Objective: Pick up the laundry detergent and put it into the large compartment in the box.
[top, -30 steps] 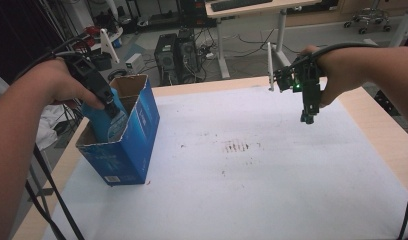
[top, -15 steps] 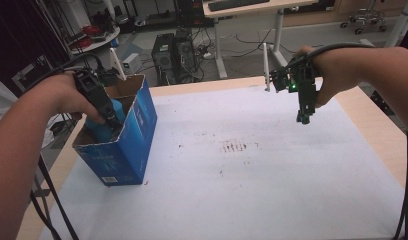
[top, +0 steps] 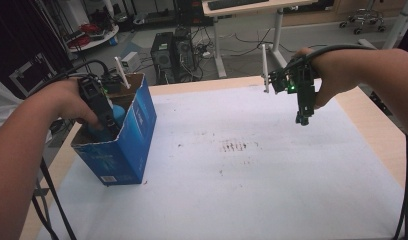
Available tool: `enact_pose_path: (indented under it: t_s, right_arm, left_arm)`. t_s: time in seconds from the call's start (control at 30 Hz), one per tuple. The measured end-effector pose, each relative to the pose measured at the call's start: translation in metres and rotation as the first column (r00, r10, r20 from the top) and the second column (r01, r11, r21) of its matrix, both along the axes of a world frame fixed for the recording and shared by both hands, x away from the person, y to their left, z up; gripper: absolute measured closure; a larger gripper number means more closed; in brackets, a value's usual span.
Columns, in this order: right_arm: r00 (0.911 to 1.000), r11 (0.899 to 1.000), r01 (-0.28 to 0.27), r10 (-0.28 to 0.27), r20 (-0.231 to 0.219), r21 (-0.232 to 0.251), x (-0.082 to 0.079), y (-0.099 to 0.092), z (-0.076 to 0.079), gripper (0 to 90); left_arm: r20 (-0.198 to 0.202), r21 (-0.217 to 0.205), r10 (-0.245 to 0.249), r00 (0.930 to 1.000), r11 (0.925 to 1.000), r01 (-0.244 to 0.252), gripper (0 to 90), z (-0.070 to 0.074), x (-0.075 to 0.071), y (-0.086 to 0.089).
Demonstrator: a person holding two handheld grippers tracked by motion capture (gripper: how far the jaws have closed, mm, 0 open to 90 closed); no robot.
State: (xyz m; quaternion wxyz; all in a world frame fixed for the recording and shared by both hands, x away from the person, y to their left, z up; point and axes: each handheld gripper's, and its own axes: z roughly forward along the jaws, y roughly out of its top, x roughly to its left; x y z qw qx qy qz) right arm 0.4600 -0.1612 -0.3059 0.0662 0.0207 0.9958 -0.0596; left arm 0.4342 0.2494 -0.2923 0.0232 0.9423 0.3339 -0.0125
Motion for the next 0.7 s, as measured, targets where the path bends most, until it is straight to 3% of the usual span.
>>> enact_pose_path:
  t_s: [0.37,0.7]
  right_arm:
    - [1.0,1.0,0.008,-0.008,0.0,0.0,0.0003,-0.0001,-0.0015,3.5]
    - [1.0,1.0,0.0,0.0,0.0,0.002,0.0001,0.0,-0.0004,3.5]
  left_arm:
    - [-0.011,-0.006,-0.021,0.9997,0.9998,0.021,39.4,-0.0047,-0.0003,0.0026]
    - [-0.01,0.023,-0.019,0.9998,0.9996,0.019,37.9,-0.0044,-0.0009,0.0001]
